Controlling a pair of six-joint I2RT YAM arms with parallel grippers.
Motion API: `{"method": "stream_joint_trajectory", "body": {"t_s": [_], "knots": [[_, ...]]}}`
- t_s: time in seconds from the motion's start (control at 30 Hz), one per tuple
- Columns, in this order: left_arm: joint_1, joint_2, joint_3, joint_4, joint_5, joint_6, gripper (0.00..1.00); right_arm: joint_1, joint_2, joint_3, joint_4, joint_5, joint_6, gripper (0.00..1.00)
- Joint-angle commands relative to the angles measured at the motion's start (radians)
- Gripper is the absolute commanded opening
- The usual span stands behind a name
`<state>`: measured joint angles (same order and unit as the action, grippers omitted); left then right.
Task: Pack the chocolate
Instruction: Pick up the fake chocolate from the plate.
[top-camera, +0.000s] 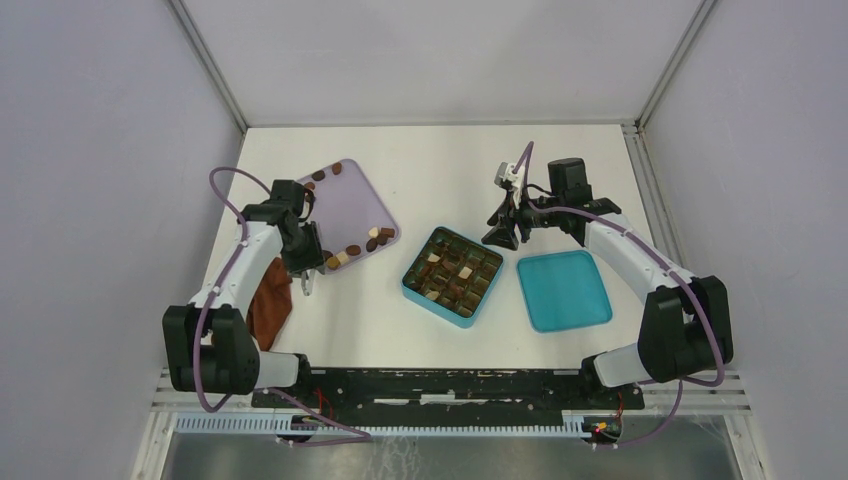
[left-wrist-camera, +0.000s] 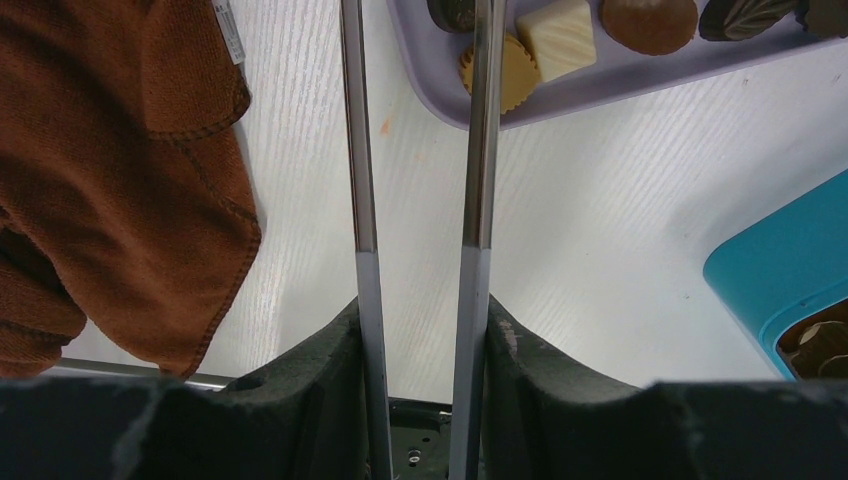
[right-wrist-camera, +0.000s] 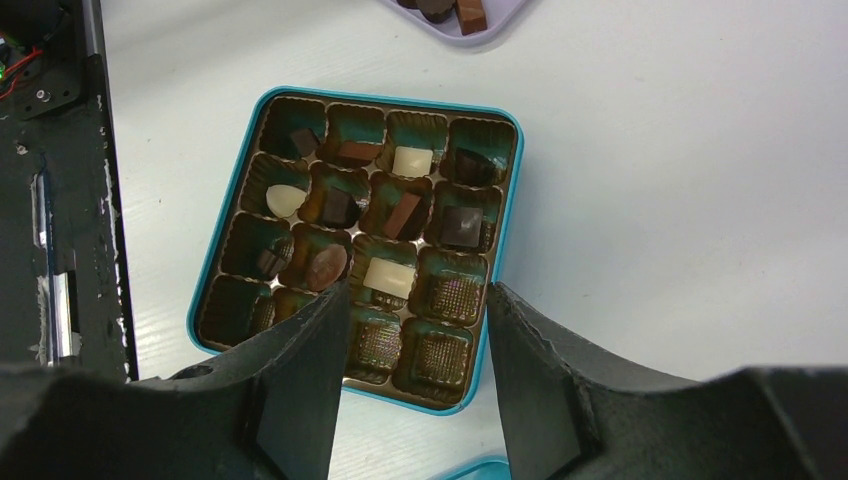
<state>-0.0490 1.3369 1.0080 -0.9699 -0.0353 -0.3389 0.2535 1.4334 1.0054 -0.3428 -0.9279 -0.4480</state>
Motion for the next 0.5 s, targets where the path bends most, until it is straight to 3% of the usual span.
{"method": "stream_joint_trajectory", "body": {"t_s": [0.0, 0.27, 0.47], "knots": [[0.004, 0.012, 0.044, 0.024, -0.005, 0.049, 0.45, 0.002, 0.002, 0.004, 0.004, -0.022, -0.015, 0.58], [0.004, 0.034, 0.044, 0.006, -0.021, 0.043, 0.40, 0.004, 0.006, 0.004, 0.004, -0.022, -0.014, 0.58], [0.004, 0.039, 0.055, -0.007, -0.028, 0.040, 0.30, 0.004, 0.007, 0.004, 0.003, -0.022, -0.014, 0.58]]}}
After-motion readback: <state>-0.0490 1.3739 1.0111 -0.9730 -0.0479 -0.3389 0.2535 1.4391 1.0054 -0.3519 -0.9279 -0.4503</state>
